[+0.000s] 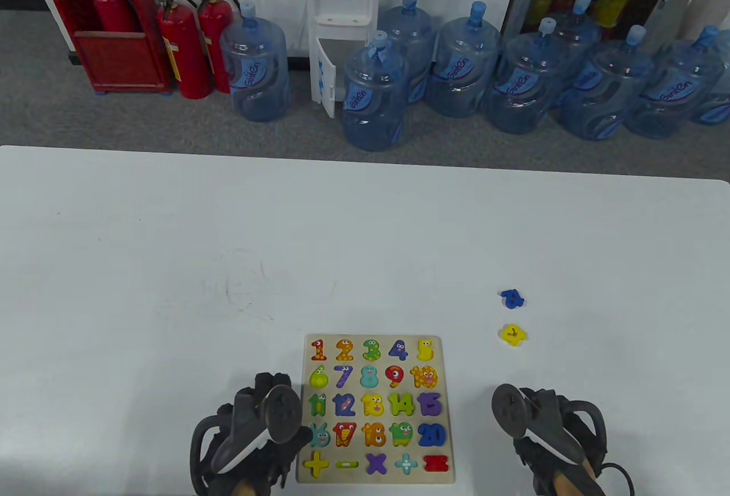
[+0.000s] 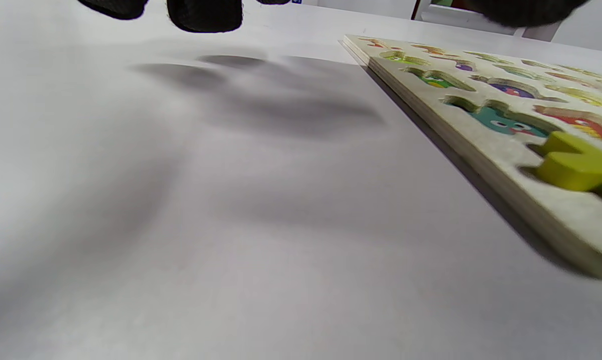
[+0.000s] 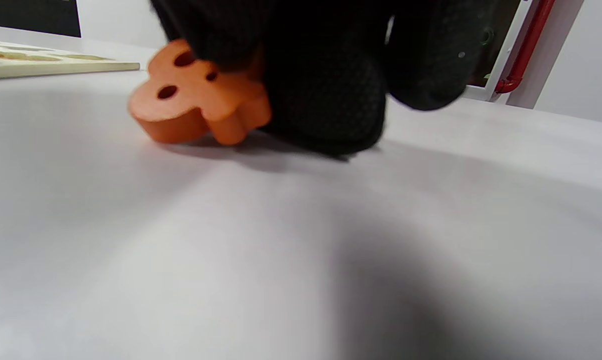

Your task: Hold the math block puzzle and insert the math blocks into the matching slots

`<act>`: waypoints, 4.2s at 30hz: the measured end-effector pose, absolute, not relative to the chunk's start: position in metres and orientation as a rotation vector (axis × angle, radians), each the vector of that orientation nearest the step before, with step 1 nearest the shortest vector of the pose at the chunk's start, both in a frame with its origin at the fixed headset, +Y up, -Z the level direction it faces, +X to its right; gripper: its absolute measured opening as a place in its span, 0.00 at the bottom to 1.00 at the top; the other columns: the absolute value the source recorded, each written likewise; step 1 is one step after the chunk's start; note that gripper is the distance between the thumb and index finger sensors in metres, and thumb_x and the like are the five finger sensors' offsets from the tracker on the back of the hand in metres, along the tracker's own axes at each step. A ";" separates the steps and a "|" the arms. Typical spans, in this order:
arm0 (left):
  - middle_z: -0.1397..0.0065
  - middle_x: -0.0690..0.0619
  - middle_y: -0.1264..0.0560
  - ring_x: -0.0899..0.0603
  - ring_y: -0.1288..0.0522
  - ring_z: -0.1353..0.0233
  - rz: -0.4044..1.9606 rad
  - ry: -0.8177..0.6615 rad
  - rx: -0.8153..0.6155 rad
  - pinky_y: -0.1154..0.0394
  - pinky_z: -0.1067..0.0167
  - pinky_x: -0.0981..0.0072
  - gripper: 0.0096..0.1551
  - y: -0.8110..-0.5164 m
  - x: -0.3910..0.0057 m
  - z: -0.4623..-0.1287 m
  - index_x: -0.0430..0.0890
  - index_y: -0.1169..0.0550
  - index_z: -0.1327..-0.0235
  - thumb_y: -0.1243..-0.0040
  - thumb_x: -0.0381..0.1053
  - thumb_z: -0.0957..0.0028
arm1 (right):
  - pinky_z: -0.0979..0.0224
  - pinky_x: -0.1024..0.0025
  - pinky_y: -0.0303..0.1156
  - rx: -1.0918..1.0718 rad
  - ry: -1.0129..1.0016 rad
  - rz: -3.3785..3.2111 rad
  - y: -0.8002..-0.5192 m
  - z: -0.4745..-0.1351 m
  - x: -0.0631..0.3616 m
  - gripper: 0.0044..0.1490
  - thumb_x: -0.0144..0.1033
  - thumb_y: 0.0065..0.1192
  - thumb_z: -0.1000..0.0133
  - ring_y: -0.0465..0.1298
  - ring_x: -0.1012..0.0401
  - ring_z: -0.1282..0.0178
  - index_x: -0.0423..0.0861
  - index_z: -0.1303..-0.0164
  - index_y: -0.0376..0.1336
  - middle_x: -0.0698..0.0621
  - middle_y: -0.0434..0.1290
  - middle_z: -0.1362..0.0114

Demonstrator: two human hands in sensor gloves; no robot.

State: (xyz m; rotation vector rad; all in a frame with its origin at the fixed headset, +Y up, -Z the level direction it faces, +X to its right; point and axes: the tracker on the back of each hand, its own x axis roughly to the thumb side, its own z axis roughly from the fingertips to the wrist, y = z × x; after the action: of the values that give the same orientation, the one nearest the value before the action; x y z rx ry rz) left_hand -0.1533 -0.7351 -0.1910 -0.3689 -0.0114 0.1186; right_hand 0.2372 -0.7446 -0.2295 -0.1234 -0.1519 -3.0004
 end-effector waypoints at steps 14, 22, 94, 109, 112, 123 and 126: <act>0.20 0.47 0.54 0.30 0.44 0.19 0.124 -0.012 -0.374 0.41 0.29 0.27 0.53 -0.736 -0.153 -0.191 0.50 0.50 0.25 0.49 0.68 0.61 | 0.29 0.54 0.69 -0.177 -0.133 -2.910 -0.739 -0.224 0.234 0.43 0.31 0.69 0.65 0.72 0.55 0.31 0.57 0.35 0.61 0.53 0.62 0.25; 0.20 0.47 0.54 0.30 0.44 0.19 0.126 -0.014 -0.376 0.41 0.29 0.27 0.53 -0.736 -0.153 -0.191 0.50 0.50 0.25 0.49 0.68 0.61 | 0.34 0.58 0.73 -0.176 -0.134 -2.868 -0.746 -0.227 0.232 0.40 0.36 0.72 0.68 0.79 0.59 0.43 0.58 0.41 0.66 0.53 0.70 0.32; 0.20 0.47 0.54 0.30 0.44 0.19 0.142 0.010 -0.391 0.41 0.29 0.27 0.52 -0.739 -0.157 -0.190 0.50 0.50 0.25 0.49 0.67 0.62 | 0.32 0.57 0.72 -0.519 0.022 -2.865 -0.722 -0.219 0.187 0.40 0.37 0.73 0.67 0.79 0.58 0.42 0.57 0.40 0.66 0.55 0.72 0.33; 0.20 0.47 0.54 0.30 0.44 0.20 0.147 0.039 -0.403 0.41 0.29 0.28 0.52 -0.740 -0.161 -0.189 0.50 0.50 0.25 0.49 0.67 0.62 | 0.33 0.57 0.73 -0.947 0.103 -2.739 -0.716 -0.174 0.118 0.40 0.38 0.73 0.69 0.80 0.59 0.43 0.56 0.41 0.67 0.54 0.73 0.34; 0.20 0.47 0.54 0.30 0.44 0.20 0.149 0.035 -0.407 0.41 0.29 0.28 0.52 -0.740 -0.161 -0.189 0.50 0.50 0.25 0.49 0.67 0.62 | 0.33 0.57 0.73 -0.949 0.104 -2.734 -0.714 -0.174 0.109 0.40 0.38 0.73 0.69 0.80 0.58 0.43 0.56 0.41 0.67 0.53 0.73 0.34; 0.20 0.47 0.54 0.30 0.44 0.19 0.139 -0.010 -0.400 0.41 0.29 0.28 0.52 -0.738 -0.155 -0.192 0.50 0.50 0.25 0.49 0.67 0.61 | 0.33 0.56 0.73 -0.904 0.039 -2.738 -0.715 -0.185 0.062 0.40 0.38 0.72 0.68 0.80 0.58 0.43 0.55 0.41 0.67 0.52 0.73 0.34; 0.20 0.47 0.54 0.30 0.44 0.19 0.132 -0.023 -0.398 0.41 0.29 0.28 0.52 -0.737 -0.153 -0.193 0.50 0.50 0.25 0.49 0.68 0.61 | 0.33 0.56 0.73 -0.890 0.022 -2.723 -0.720 -0.187 0.048 0.40 0.39 0.72 0.68 0.80 0.58 0.43 0.55 0.41 0.67 0.53 0.73 0.34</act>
State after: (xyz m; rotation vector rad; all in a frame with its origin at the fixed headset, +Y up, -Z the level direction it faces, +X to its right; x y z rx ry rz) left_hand -0.1530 -0.7370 -0.1929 -0.3976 -0.0231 0.1318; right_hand 0.0480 -0.7198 -0.1866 -0.8904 0.0222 -2.7228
